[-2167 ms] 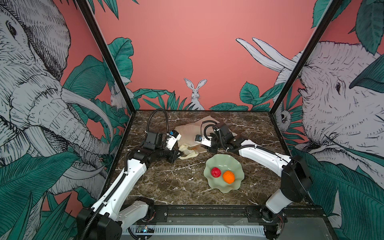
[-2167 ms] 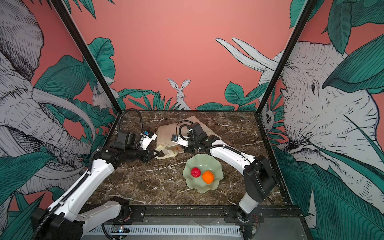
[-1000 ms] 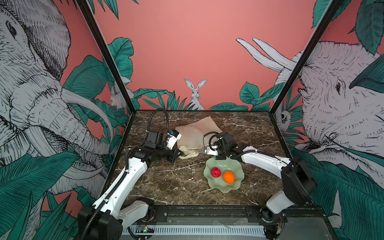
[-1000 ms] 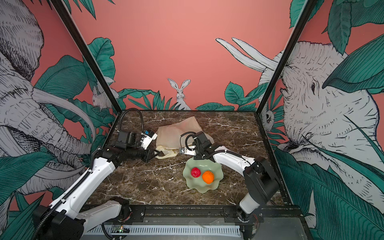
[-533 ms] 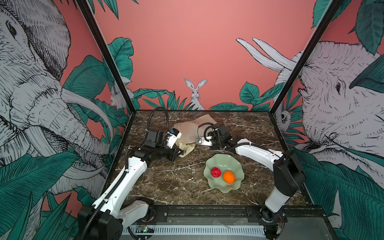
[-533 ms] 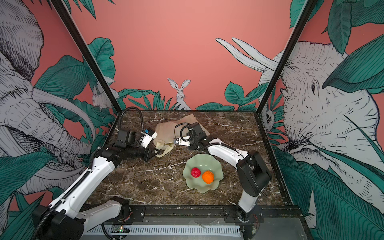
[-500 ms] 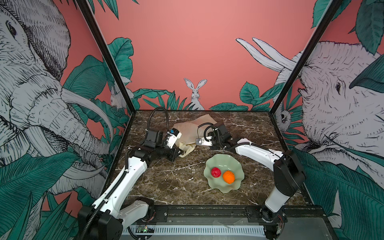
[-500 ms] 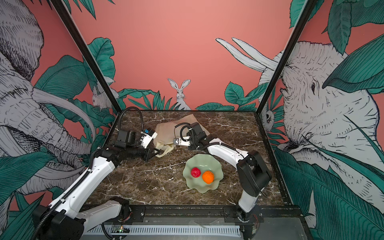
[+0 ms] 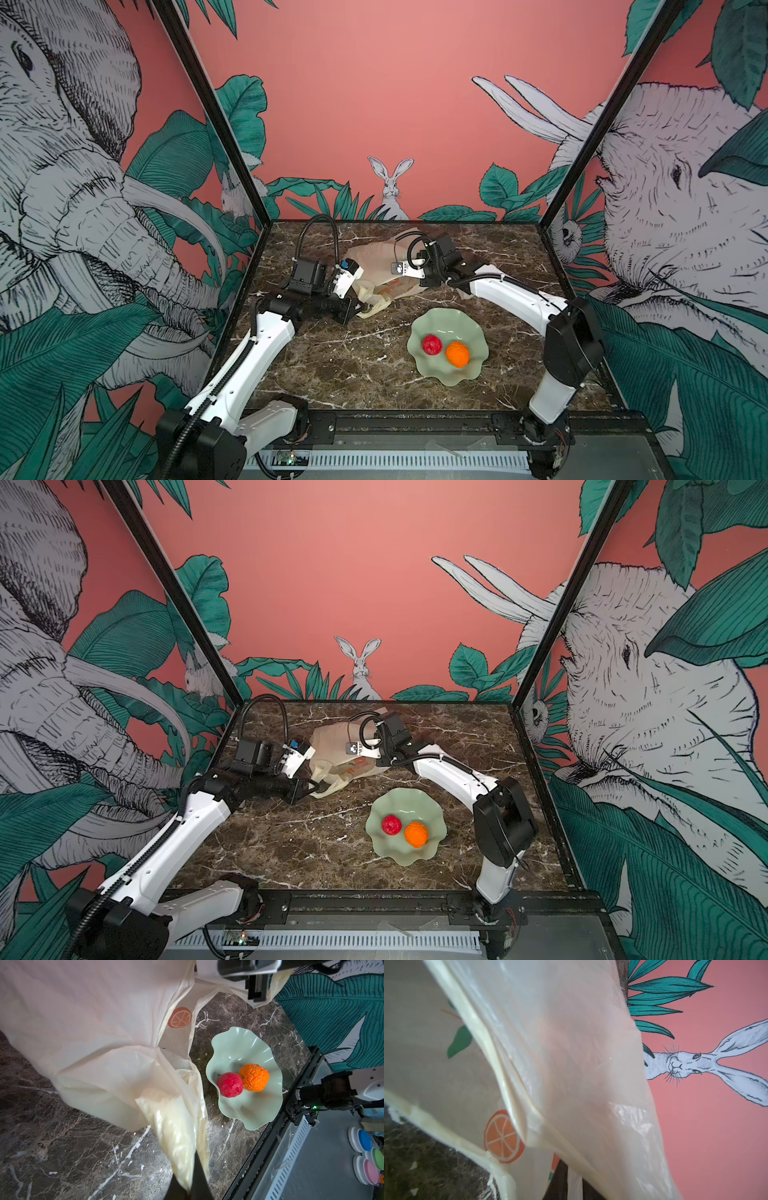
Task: Take fruits out of the plastic bag
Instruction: Adjust the plastic bag at the center of the board.
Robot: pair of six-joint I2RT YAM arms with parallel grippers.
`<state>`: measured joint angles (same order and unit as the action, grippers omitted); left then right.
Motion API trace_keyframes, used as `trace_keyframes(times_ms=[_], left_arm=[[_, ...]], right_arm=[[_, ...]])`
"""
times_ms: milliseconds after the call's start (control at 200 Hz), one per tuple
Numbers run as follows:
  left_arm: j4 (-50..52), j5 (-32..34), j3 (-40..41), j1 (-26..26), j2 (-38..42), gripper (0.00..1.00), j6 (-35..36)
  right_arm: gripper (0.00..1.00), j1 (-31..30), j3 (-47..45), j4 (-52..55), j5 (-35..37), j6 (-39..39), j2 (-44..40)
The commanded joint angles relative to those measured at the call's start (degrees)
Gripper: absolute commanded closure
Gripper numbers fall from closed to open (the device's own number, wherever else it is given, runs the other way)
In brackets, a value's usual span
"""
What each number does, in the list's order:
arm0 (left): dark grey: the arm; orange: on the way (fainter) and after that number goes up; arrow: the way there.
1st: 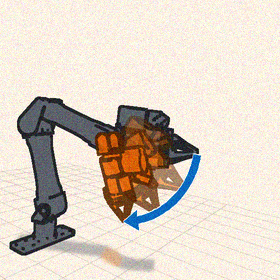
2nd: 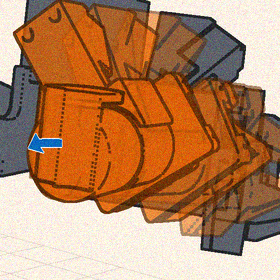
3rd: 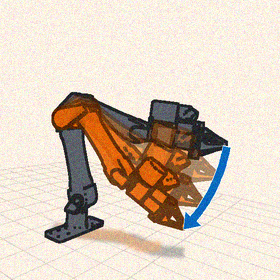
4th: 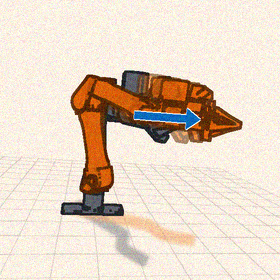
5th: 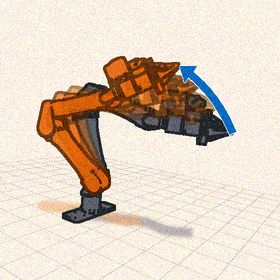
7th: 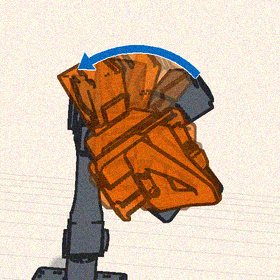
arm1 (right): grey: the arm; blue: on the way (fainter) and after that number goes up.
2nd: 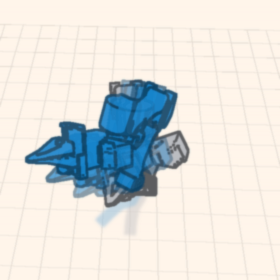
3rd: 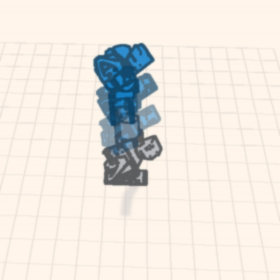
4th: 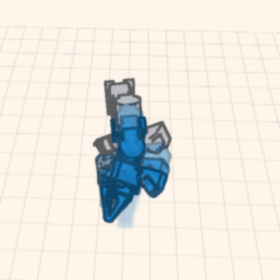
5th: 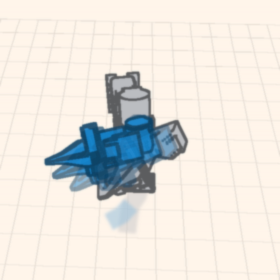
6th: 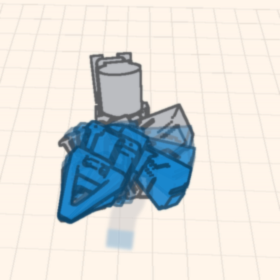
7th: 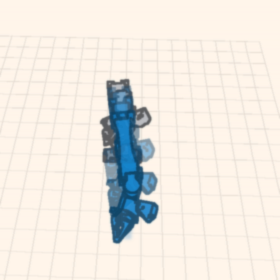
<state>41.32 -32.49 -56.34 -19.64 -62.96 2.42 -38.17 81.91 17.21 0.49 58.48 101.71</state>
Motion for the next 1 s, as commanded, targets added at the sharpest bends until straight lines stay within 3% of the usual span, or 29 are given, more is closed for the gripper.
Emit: trace_keyframes(times_ms=[0,135,440,570,730,995], left_arm=[[2.0,0.3,-2.0,-0.2,0.1,1.0,1.4],[0.2,0.1,-1.6,-0.2,-0.3,1.0,0.9],[-0.9,-0.3,-1.1,-0.3,-1.7,1.0,0.9],[-1.3,-0.7,-1.3,-0.2,-2.2,1.0,0.8],[-1.9,-0.7,-2.1,-0.3,-3.3,1.0,1.0],[-4.1,-1.4,-2.4,-0.3,-4.2,1.0,-0.2]], right_arm=[[0.83,0.2,1.4,-4.4,1.2,-1.9,2.7],[0.81,0.2,3.0,-11.3,2.6,-6.2,4.9],[0.76,0.2,16.2,-12.2,9.6,-18.5,12.9],[0.66,0.2,21.4,-11.3,14.1,-28.4,15.3],[0.63,-0.2,24.0,-6.1,6.4,-41.6,14.8],[0.64,-0.3,12.8,-6.3,-2.3,-53.8,6.7]])
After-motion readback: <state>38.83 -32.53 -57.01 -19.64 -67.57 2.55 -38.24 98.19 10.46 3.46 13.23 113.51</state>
